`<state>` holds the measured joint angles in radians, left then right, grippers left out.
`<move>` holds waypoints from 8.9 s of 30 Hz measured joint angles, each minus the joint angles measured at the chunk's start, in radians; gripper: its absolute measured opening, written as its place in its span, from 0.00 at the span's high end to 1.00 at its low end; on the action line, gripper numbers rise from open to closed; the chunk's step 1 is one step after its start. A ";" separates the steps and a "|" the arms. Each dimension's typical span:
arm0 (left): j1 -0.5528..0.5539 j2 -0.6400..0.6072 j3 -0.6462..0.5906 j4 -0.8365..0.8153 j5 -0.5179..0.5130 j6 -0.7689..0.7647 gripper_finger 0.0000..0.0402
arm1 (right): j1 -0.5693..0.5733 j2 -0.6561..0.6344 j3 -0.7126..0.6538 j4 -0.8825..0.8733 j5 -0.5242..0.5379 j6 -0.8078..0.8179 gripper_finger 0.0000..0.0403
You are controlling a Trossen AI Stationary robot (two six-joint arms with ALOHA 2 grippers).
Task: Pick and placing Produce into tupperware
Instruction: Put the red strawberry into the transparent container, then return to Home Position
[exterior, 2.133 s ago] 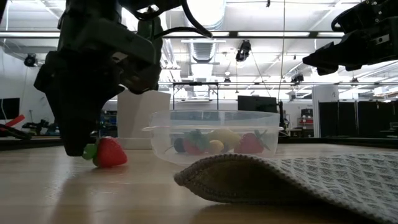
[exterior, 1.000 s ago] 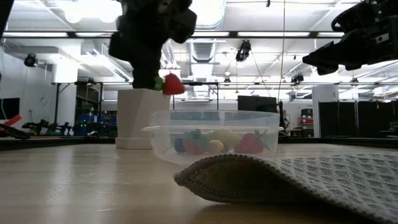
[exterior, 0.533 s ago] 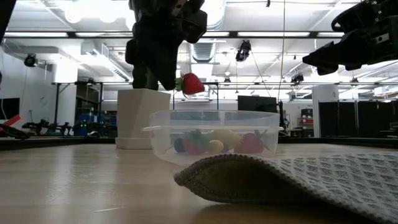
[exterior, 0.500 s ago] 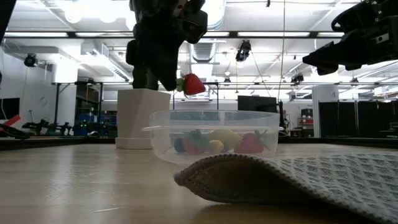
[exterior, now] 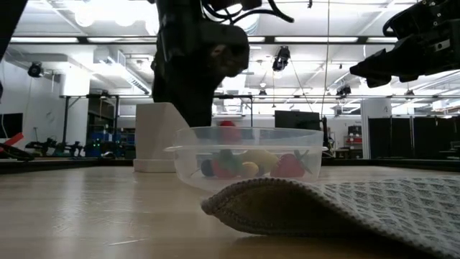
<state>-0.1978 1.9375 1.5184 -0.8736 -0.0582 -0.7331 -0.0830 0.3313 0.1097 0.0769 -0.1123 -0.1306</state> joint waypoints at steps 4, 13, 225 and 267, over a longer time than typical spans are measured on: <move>0.004 0.022 0.002 0.005 0.000 0.008 1.00 | 0.000 0.000 0.000 0.001 0.000 0.000 0.74; 0.009 0.077 0.003 0.013 0.009 0.019 1.00 | 0.000 0.001 0.000 -0.013 0.000 0.000 0.74; 0.148 -1.892 -1.509 0.918 -0.131 0.766 1.00 | 0.026 -0.230 -0.100 0.007 0.096 0.182 0.98; 0.148 -1.884 -1.509 0.918 -0.131 0.767 1.00 | 0.026 -0.230 -0.100 0.007 0.096 0.181 0.98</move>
<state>-0.0500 0.0539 0.0090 0.0448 -0.1894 0.0334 -0.0572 0.1016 0.0097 0.0836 -0.0162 0.0506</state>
